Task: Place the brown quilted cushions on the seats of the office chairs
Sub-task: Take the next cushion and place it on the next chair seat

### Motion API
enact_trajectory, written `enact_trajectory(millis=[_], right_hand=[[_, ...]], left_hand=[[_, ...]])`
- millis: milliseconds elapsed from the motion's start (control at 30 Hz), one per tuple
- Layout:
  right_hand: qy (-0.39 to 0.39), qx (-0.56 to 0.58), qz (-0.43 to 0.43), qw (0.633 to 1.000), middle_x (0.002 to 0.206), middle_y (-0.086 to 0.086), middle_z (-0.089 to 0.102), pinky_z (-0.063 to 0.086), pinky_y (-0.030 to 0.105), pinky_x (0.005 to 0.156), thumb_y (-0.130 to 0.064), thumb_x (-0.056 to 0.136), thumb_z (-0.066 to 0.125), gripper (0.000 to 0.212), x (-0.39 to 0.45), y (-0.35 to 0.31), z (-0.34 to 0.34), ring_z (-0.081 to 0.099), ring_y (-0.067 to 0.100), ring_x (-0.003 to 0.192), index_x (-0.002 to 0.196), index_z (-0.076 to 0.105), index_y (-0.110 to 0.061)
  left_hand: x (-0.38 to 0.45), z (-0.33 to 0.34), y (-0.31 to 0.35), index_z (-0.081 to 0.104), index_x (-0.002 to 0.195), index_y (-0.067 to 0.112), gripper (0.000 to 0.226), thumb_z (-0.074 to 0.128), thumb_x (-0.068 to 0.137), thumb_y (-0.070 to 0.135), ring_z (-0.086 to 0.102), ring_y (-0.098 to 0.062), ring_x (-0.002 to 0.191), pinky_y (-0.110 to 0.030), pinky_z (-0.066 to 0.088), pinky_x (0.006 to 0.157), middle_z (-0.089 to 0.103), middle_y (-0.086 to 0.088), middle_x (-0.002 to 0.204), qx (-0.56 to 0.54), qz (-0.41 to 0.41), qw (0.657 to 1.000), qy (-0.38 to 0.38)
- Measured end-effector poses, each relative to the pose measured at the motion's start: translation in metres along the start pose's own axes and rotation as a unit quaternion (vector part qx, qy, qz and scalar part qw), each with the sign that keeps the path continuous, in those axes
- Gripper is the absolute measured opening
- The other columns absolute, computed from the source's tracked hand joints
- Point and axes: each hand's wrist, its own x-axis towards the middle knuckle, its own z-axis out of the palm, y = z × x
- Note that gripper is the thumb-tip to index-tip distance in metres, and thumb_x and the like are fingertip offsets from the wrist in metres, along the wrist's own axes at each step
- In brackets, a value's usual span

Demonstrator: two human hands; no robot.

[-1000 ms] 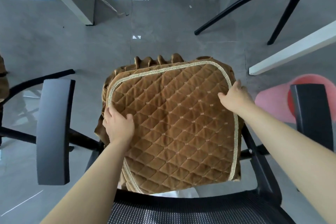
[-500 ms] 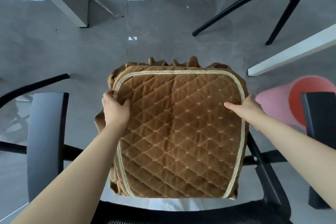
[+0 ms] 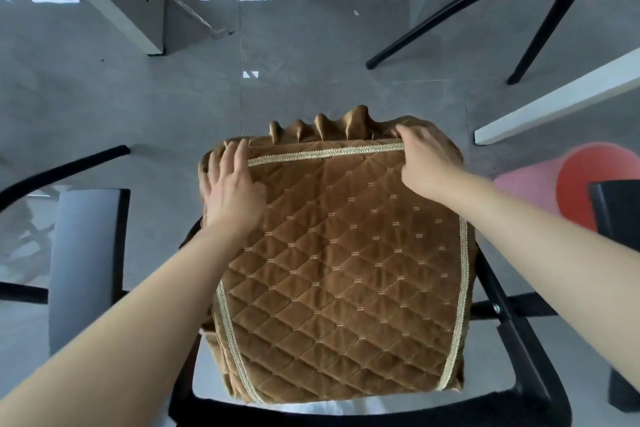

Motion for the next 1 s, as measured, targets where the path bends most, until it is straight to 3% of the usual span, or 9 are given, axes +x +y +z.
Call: enact_trajectory(millis=[100, 233, 300, 367, 600, 700, 833, 933, 1000], right_hand=[[-0.048, -0.026, -0.064, 0.996, 0.15, 0.011, 0.039, 0.034, 0.049, 0.11, -0.009, 0.09, 0.047, 0.058, 0.031, -0.011, -0.009, 0.034, 0.035, 0.137, 0.146, 0.033, -0.015], [-0.138, -0.056, -0.024, 0.989, 0.132, 0.006, 0.056, 0.045, 0.045, 0.098, -0.034, 0.084, 0.052, 0.042, 0.059, -0.006, -0.009, 0.054, 0.032, 0.118, 0.126, 0.051, -0.029], [-0.13, -0.024, -0.025, 0.991, 0.119, 0.007, 0.06, 0.048, 0.041, 0.09, -0.034, 0.086, 0.059, 0.017, 0.064, -0.003, -0.01, 0.057, 0.032, 0.105, 0.102, 0.055, -0.031], [-0.104, -0.008, -0.044, 0.994, 0.108, 0.006, 0.06, 0.049, 0.039, 0.083, -0.027, 0.089, 0.06, 0.008, 0.063, -0.001, -0.008, 0.057, 0.03, 0.096, 0.092, 0.053, -0.027], [-0.03, -0.014, -0.069, 0.997, 0.097, 0.005, 0.061, 0.045, 0.035, 0.068, -0.019, 0.098, 0.049, 0.006, 0.069, 0.0, -0.009, 0.056, 0.028, 0.085, 0.095, 0.05, -0.023], [-0.016, -0.01, -0.047, 0.999, 0.106, 0.005, 0.063, 0.047, 0.036, 0.076, -0.02, 0.097, 0.053, 0.006, 0.077, -0.003, -0.011, 0.056, 0.028, 0.091, 0.101, 0.055, -0.023], [-0.072, -0.015, -0.031, 0.997, 0.125, 0.007, 0.059, 0.046, 0.038, 0.086, -0.022, 0.099, 0.044, 0.024, 0.076, -0.005, -0.006, 0.055, 0.031, 0.106, 0.122, 0.052, -0.024], [-0.076, -0.058, -0.058, 0.994, 0.136, 0.013, 0.053, 0.041, 0.046, 0.1, -0.021, 0.098, 0.034, 0.037, 0.065, -0.005, 0.004, 0.052, 0.037, 0.119, 0.134, 0.044, -0.019], [-0.056, -0.077, -0.071, 0.993, 0.135, 0.014, 0.053, 0.038, 0.047, 0.1, -0.019, 0.099, 0.032, 0.037, 0.059, -0.003, 0.009, 0.05, 0.037, 0.12, 0.134, 0.043, -0.017]], left_hand=[[0.031, -0.004, 0.016, 0.02, 0.155, 0.027, 0.07, 0.052, 0.093, 0.029, 0.015, -0.027, 0.15, -0.052, 0.01, 0.12, 0.024, 0.001, 0.161, 0.014, 0.09, 0.993, -0.073], [0.059, 0.001, 0.032, 0.026, 0.152, 0.035, 0.06, 0.049, 0.098, 0.041, 0.026, -0.029, 0.145, -0.062, 0.011, 0.115, 0.031, 0.004, 0.157, 0.059, 0.127, 0.973, -0.185], [0.064, 0.004, 0.036, 0.037, 0.146, 0.036, 0.052, 0.052, 0.097, 0.04, 0.032, -0.032, 0.139, -0.062, 0.018, 0.112, 0.037, 0.005, 0.151, 0.069, 0.132, 0.972, -0.183], [0.064, 0.006, 0.037, 0.043, 0.138, 0.036, 0.042, 0.051, 0.097, 0.038, 0.039, -0.034, 0.132, -0.061, 0.027, 0.106, 0.042, 0.005, 0.144, 0.087, 0.153, 0.971, -0.162], [0.075, -0.002, 0.044, 0.042, 0.133, 0.033, 0.033, 0.046, 0.1, 0.033, 0.057, -0.037, 0.112, -0.047, 0.038, 0.092, 0.061, 0.001, 0.129, 0.099, 0.202, 0.969, -0.105], [0.088, -0.007, 0.049, 0.045, 0.132, 0.034, 0.034, 0.049, 0.098, 0.036, 0.058, -0.035, 0.113, -0.043, 0.04, 0.091, 0.063, -0.004, 0.126, 0.097, 0.175, 0.97, -0.134], [0.094, -0.005, 0.043, 0.043, 0.136, 0.038, 0.04, 0.049, 0.097, 0.045, 0.057, -0.035, 0.118, -0.041, 0.042, 0.093, 0.061, -0.004, 0.132, 0.09, 0.163, 0.968, -0.171], [0.091, -0.004, 0.036, 0.042, 0.139, 0.035, 0.044, 0.047, 0.097, 0.046, 0.055, -0.033, 0.121, -0.043, 0.039, 0.1, 0.061, -0.004, 0.133, 0.076, 0.154, 0.971, -0.165], [0.084, 0.0, 0.035, 0.043, 0.142, 0.031, 0.045, 0.044, 0.1, 0.044, 0.049, -0.03, 0.129, -0.045, 0.03, 0.108, 0.057, -0.003, 0.138, 0.083, 0.151, 0.974, -0.15]])
